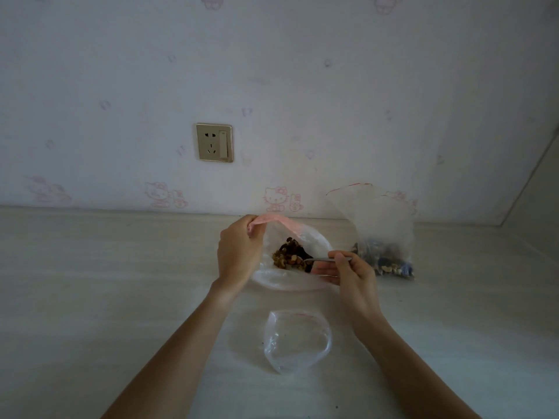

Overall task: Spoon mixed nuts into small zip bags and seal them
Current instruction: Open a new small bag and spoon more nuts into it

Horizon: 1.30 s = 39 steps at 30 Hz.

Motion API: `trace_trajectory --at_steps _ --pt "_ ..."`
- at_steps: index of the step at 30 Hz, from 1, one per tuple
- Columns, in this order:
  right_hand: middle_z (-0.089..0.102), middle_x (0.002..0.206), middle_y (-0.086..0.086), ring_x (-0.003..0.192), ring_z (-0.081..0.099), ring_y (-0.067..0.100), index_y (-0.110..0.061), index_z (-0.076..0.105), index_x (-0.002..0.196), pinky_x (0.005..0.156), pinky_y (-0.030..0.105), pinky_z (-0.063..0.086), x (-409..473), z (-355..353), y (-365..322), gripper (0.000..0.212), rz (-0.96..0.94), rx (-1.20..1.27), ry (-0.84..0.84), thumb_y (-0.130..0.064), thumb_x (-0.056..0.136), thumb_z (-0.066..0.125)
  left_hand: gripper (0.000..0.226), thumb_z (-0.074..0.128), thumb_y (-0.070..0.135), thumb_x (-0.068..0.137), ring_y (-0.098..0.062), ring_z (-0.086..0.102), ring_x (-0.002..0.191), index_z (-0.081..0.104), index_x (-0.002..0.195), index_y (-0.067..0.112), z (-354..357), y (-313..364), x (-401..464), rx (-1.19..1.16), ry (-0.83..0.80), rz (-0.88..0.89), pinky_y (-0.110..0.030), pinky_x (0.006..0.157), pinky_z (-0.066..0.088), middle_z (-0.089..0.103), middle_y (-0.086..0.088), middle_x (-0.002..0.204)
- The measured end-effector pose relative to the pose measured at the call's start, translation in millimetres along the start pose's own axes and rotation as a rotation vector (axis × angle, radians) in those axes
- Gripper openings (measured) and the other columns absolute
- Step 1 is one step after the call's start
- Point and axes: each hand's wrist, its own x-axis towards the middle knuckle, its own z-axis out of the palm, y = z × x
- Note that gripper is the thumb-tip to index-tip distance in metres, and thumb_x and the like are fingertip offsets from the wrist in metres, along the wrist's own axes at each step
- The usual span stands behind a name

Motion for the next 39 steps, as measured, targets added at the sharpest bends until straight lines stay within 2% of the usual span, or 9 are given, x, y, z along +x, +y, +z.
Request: trace_trajectory --at_steps 4,7,10,15,17,20,27,35,39 --pt "0.079 0.084 0.012 0.085 0.077 0.027 -0.003 0.068 0.107 0.079 0.038 0.06 1 0 -10 0.026 0.065 0.094 -0.002 -0.016 0.109 0.045 0.021 0.067 0.043 0.098 -0.005 0.068 0.088 0.071 0.11 0.026 -3 7 19 0.002 -0.122 -0.047 -0.022 0.068 0.045 0.07 0.018 0.095" --pt "0.079 0.085 0.014 0.088 0.077 0.032 -0.002 0.067 0.107 0.078 0.04 0.06 -1 -8 -20 0.026 0.071 0.147 -0.005 -0.014 0.109 0.044 0.067 0.08 0.043 0.087 -0.011 0.055 0.115 0.053 0.144 0.021 -17 9 27 0.064 -0.332 -0.106 -0.026 0.091 0.044 0.059 0.006 0.128" --pt "0.078 0.087 0.017 0.086 0.078 0.032 -0.002 0.068 0.104 0.072 0.035 0.061 -10 -21 -33 0.027 0.033 0.194 -0.026 -0.014 0.109 0.044 0.082 0.084 0.043 0.082 -0.016 0.051 0.126 0.045 0.15 0.019 -35 8 10 0.124 -0.293 -0.048 -0.028 0.098 0.04 0.048 -0.002 0.144" --pt "0.077 0.086 0.022 0.086 0.077 0.038 0.004 0.066 0.106 0.068 0.034 0.063 -34 -48 -48 0.028 0.001 0.25 -0.107 -0.012 0.109 0.044 0.038 0.085 0.039 0.081 -0.009 0.061 0.093 0.06 0.106 0.023 -66 9 -49 0.115 -0.012 0.159 -0.024 0.081 0.048 0.061 0.009 0.103" --pt "0.076 0.085 0.022 0.086 0.076 0.039 0.002 0.067 0.105 0.071 0.037 0.064 -45 -57 -51 0.029 0.005 0.237 -0.147 -0.013 0.109 0.043 0.029 0.077 0.055 0.081 -0.003 0.064 0.075 0.063 0.088 0.032 -72 11 -72 0.118 -0.135 0.099 -0.019 0.068 0.048 0.066 0.013 0.08" --pt "0.076 0.09 0.024 0.089 0.076 0.04 0.0 0.068 0.104 0.077 0.041 0.063 -62 -67 -51 0.03 0.039 0.186 -0.206 -0.015 0.109 0.042 0.049 0.053 0.08 0.08 0.004 0.064 0.07 0.069 0.08 0.035 -67 11 -98 0.262 -0.37 0.001 -0.021 0.063 0.048 0.068 0.02 0.072" --pt "0.077 0.09 0.02 0.09 0.076 0.038 0.0 0.067 0.107 0.08 0.043 0.06 -85 -75 -44 0.029 0.034 0.031 -0.259 -0.014 0.109 0.042 0.024 0.072 0.055 0.089 0.003 0.065 0.075 0.078 0.085 0.033 -57 9 -116 0.311 -0.469 -0.03 -0.028 0.071 0.056 0.071 0.02 0.078" --pt "0.072 0.102 -0.012 0.096 0.07 0.014 -0.023 0.07 0.113 0.08 0.033 0.057 -99 -95 -49 0.024 -0.592 -0.629 -0.519 -0.029 0.106 0.047 0.01 0.073 0.038 0.093 0.002 0.066 0.076 0.074 0.086 0.031 -57 11 -114 0.15 -0.422 0.033 -0.029 0.072 0.058 0.072 0.019 0.078" --pt "0.068 0.105 -0.012 0.089 0.067 0.011 -0.022 0.067 0.121 0.074 0.034 0.055 -101 -97 -53 0.029 -0.79 -0.812 -0.554 -0.031 0.109 0.042 0.01 0.072 0.037 0.094 0.0 0.066 0.072 0.073 0.087 0.03 -57 12 -113 0.157 -0.402 0.057 -0.03 0.07 0.058 0.071 0.018 0.076"
